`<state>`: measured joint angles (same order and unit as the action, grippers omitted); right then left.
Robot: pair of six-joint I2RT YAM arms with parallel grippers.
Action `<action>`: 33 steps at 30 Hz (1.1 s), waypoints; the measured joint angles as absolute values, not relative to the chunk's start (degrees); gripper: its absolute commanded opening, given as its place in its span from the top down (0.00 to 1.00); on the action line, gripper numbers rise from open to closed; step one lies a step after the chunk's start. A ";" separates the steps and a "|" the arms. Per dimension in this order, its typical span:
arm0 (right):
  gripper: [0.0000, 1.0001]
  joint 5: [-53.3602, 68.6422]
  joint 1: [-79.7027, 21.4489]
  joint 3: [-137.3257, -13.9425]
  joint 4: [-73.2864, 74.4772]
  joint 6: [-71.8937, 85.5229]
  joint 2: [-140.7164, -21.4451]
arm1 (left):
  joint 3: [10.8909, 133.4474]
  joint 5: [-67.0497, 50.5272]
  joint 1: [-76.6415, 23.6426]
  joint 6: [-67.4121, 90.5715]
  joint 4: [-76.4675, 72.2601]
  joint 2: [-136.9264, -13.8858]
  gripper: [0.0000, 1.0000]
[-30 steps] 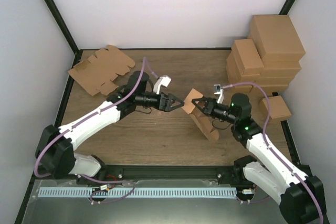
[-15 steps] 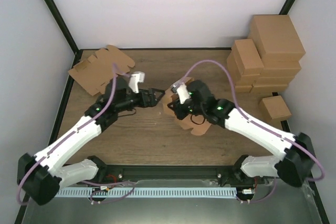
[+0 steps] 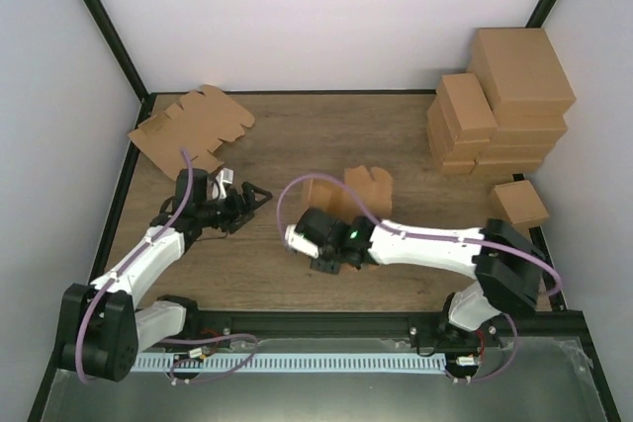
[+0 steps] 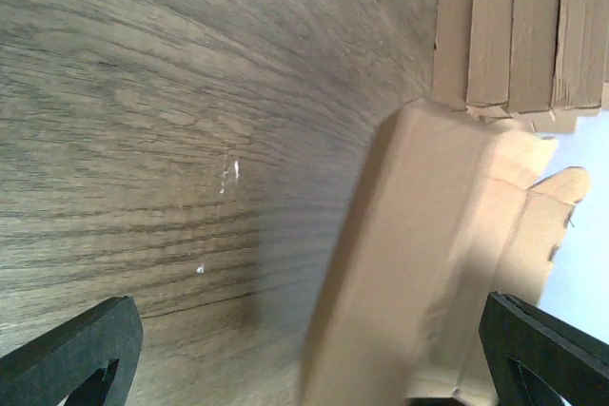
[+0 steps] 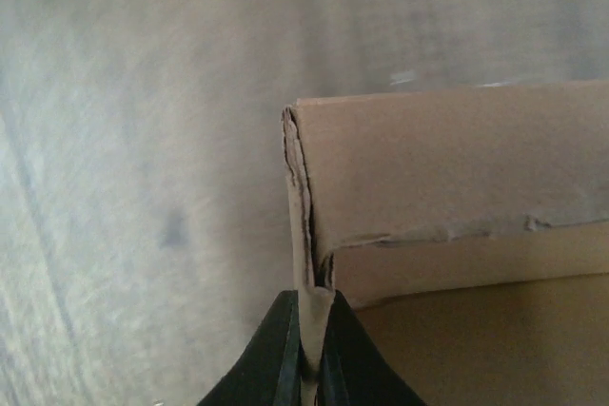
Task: Fold the paper box
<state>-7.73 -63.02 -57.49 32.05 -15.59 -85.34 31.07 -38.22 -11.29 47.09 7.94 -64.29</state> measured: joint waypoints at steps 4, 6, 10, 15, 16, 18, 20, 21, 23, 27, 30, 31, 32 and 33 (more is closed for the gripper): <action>0.99 -10.35 -69.60 -54.89 32.34 -21.30 -91.35 | 33.10 -39.38 -11.27 44.21 9.96 -65.32 0.00; 0.99 -12.58 -71.99 -54.96 32.47 -23.55 -92.07 | 35.86 -39.64 -11.27 41.63 11.49 -67.22 0.00; 0.99 -15.22 -74.17 -53.87 31.35 -26.65 -91.68 | 39.40 -42.52 -11.29 37.21 12.21 -70.91 0.00; 0.98 -16.71 -75.64 -52.99 31.20 -28.88 -90.85 | 38.76 -47.24 -12.78 34.70 11.55 -73.93 0.00; 0.99 -16.75 -75.72 -52.88 31.16 -29.10 -90.67 | 38.02 -47.86 -13.58 34.70 10.68 -73.89 0.00; 0.99 -17.69 -76.16 -52.34 30.61 -29.43 -90.59 | 36.71 -48.97 -15.70 35.07 9.08 -73.76 0.00; 0.99 -19.73 -77.49 -51.29 29.56 -29.78 -90.59 | 36.18 -49.60 -18.11 35.40 8.21 -73.60 0.00; 0.99 -20.95 -78.48 -50.63 28.88 -29.95 -90.59 | 36.18 -49.93 -19.27 35.53 7.84 -73.32 0.00; 0.99 -23.94 -80.58 -49.32 27.57 -29.95 -90.70 | 36.18 -50.59 -20.36 35.57 7.11 -72.34 0.00; 0.95 -26.92 -82.28 -48.64 26.50 -28.97 -91.13 | 36.18 -51.79 -20.80 35.20 6.87 -71.11 0.01; 0.91 -27.38 -82.63 -48.49 26.24 -28.08 -91.24 | 36.18 -52.25 -20.88 34.33 6.90 -71.07 0.01; 0.91 -27.33 -82.76 -48.36 26.02 -27.79 -91.29 | 36.18 -52.47 -20.95 33.98 6.92 -71.07 0.01; 0.90 -27.31 -82.96 -48.10 25.61 -27.57 -91.33 | 36.18 -52.64 -21.04 33.76 6.94 -71.07 0.02; 0.89 -27.27 -83.15 -47.62 25.15 -27.53 -91.35 | 36.18 -52.84 -21.06 33.41 6.94 -71.07 0.02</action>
<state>-27.27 -83.15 -47.62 25.15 -27.53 -91.35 36.18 -52.84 -21.06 33.41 6.94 -71.07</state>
